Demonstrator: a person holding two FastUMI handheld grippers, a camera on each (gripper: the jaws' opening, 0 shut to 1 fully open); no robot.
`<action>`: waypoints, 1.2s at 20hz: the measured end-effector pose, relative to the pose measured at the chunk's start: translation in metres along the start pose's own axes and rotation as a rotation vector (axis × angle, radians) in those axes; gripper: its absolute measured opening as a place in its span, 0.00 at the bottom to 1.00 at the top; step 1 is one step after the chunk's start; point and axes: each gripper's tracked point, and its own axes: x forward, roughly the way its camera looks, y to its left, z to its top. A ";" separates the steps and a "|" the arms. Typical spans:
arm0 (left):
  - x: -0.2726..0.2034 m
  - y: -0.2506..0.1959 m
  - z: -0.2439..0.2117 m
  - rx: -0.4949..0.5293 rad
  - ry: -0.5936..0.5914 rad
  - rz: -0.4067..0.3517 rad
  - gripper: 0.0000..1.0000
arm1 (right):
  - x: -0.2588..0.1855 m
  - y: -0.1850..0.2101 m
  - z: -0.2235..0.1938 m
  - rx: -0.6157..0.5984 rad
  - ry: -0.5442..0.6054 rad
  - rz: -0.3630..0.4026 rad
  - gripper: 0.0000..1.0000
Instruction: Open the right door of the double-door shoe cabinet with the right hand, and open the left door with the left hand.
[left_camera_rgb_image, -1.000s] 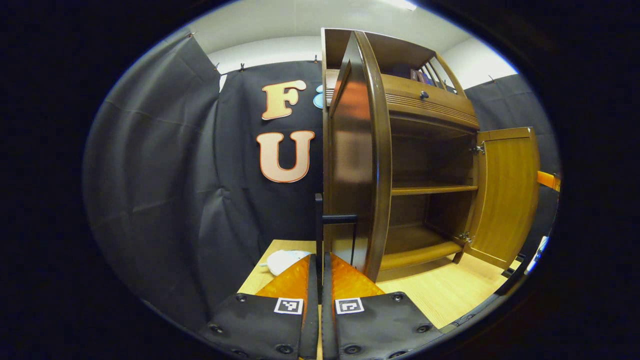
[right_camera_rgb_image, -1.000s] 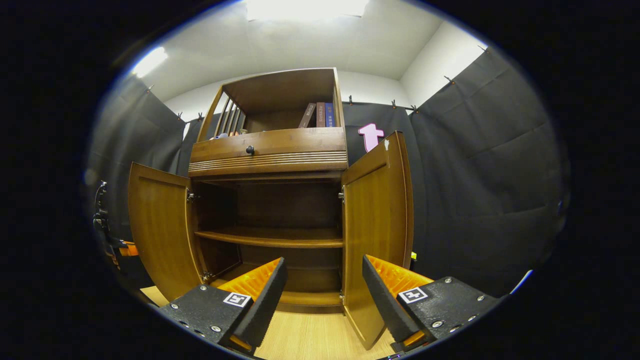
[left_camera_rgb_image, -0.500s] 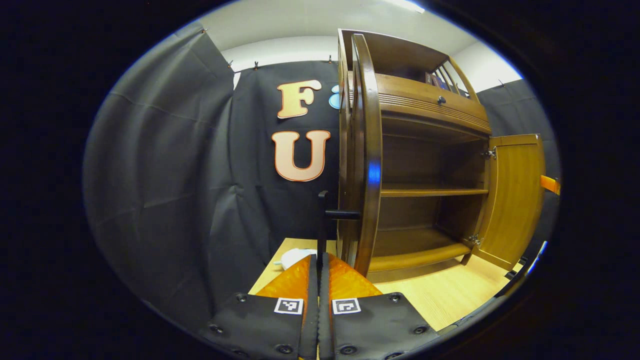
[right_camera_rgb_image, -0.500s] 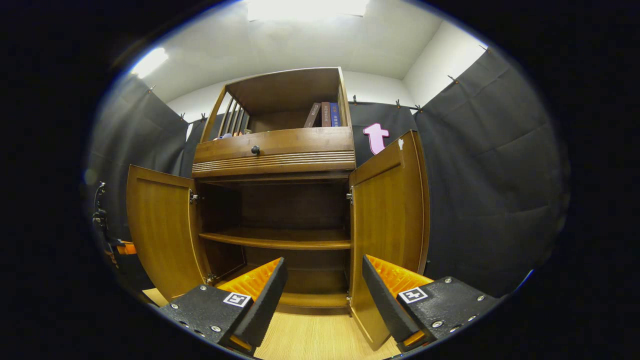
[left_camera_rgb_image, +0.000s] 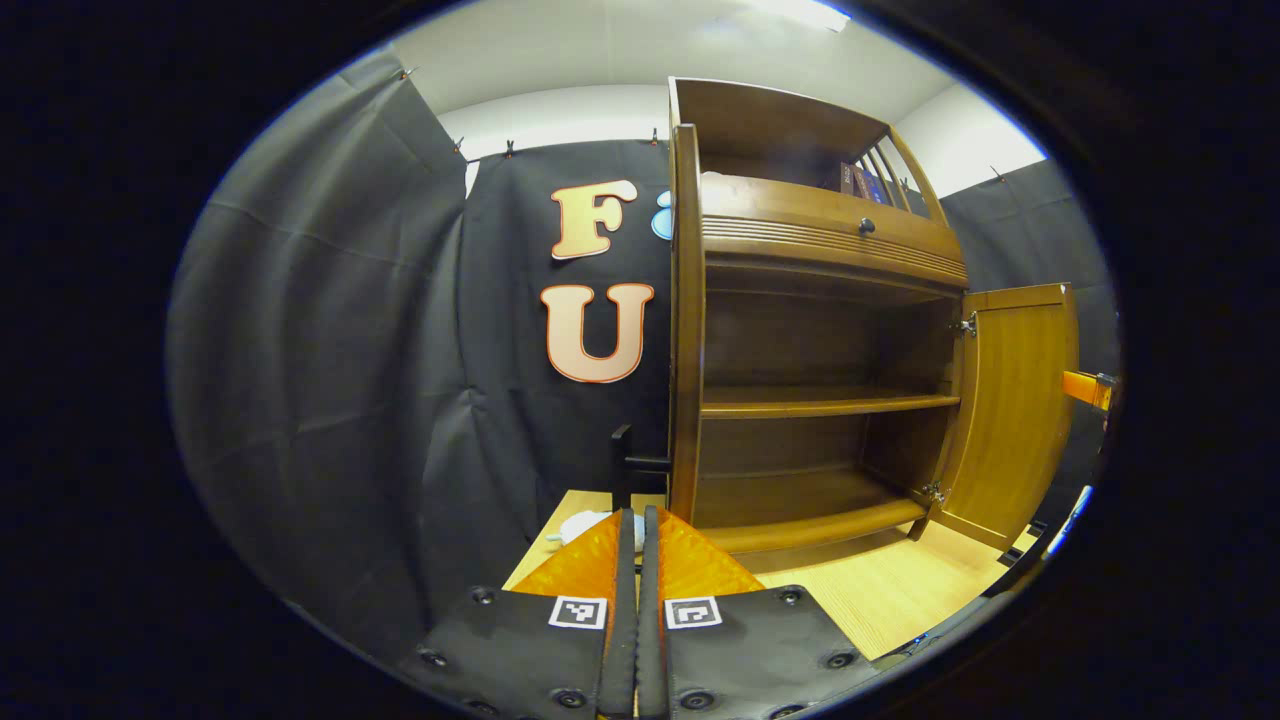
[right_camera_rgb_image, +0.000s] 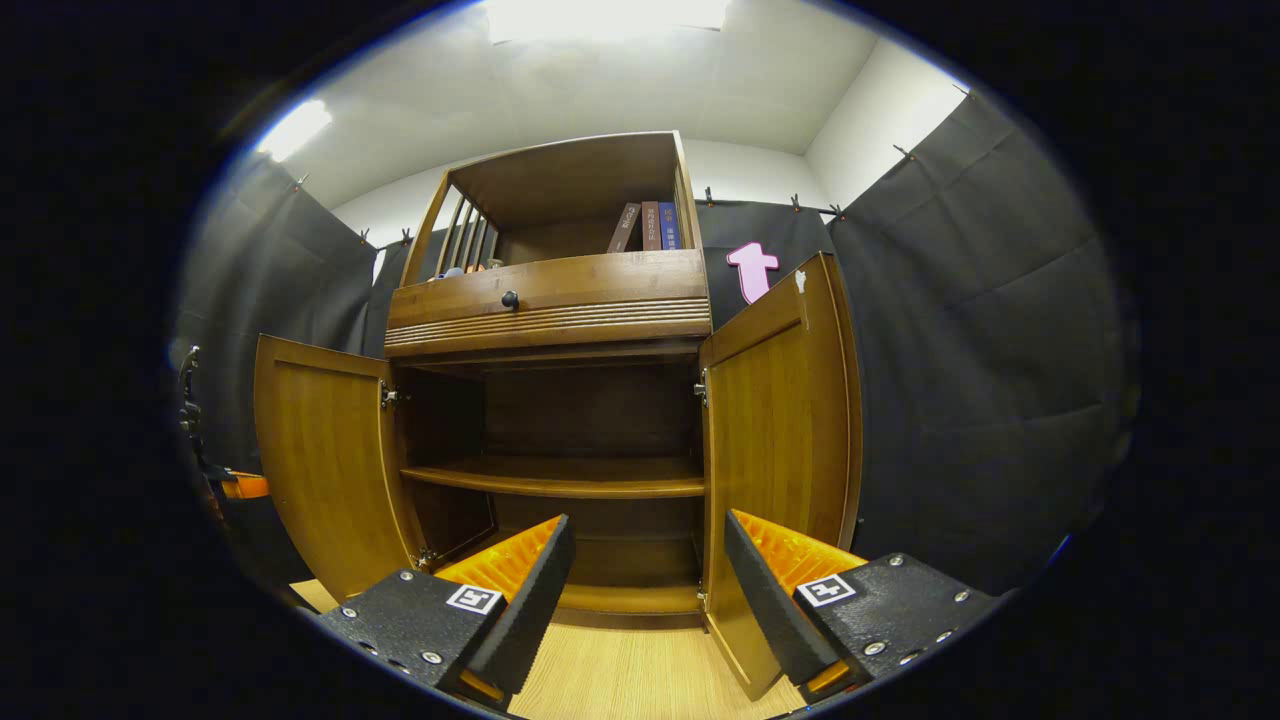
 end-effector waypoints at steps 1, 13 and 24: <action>-0.003 -0.003 0.004 -0.003 -0.004 0.002 0.07 | -0.001 -0.001 0.000 0.002 -0.001 0.000 0.92; -0.022 -0.080 0.053 -0.072 -0.054 -0.137 0.07 | -0.005 -0.023 0.010 0.010 -0.007 -0.011 0.92; -0.012 -0.138 0.095 -0.069 -0.100 -0.153 0.08 | -0.006 -0.019 0.026 -0.008 -0.012 0.009 0.99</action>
